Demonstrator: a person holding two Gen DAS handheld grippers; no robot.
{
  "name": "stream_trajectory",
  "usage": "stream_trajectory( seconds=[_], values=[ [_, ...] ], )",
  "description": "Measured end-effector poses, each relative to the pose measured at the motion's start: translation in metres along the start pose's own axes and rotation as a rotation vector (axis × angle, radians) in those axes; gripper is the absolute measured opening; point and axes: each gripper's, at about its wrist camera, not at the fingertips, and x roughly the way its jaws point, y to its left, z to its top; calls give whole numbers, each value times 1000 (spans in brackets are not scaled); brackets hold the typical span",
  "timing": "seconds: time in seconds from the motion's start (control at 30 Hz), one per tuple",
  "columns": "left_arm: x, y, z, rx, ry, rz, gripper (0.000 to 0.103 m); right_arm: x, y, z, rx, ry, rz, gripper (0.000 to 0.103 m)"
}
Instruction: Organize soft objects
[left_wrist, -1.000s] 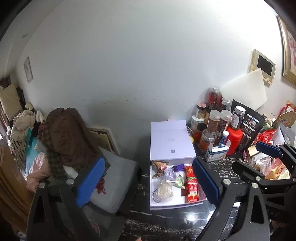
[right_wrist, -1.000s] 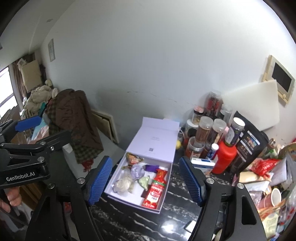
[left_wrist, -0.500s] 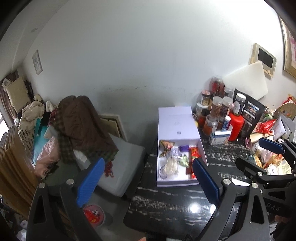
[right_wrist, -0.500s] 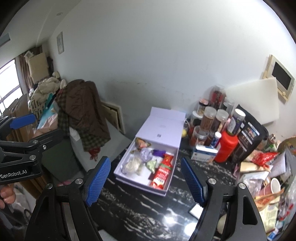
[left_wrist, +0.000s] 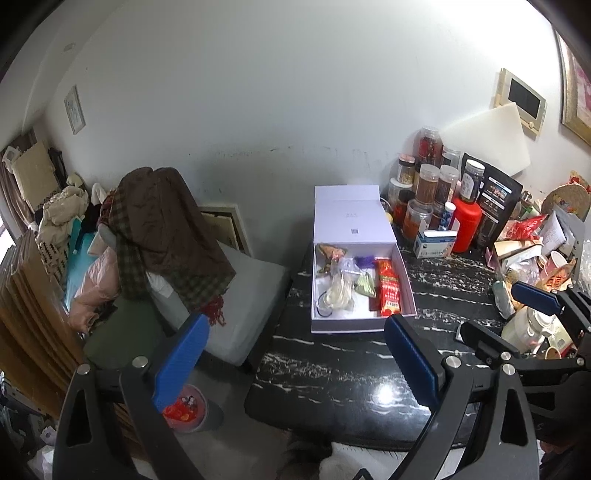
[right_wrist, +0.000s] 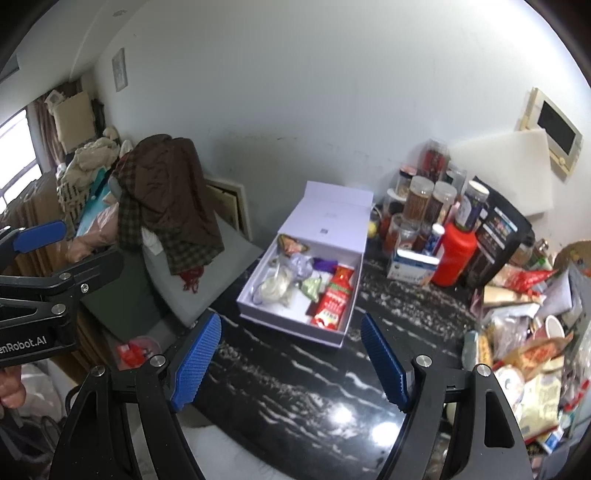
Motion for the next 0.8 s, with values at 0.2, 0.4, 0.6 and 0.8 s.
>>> stream_trajectory(
  seconds=[0.2, 0.4, 0.6, 0.8],
  values=[
    [-1, 3, -11, -11, 15, -5, 97, 0, 5, -10, 3, 16, 6, 79],
    [2, 7, -18, -18, 31, -13, 97, 1, 8, -16, 6, 31, 10, 79],
    [3, 12, -21, -29, 43, -15, 97, 2, 11, -18, 10, 40, 19, 79],
    [2, 15, -22, -32, 46, -19, 97, 4, 15, -19, 8, 48, 27, 79]
  ],
)
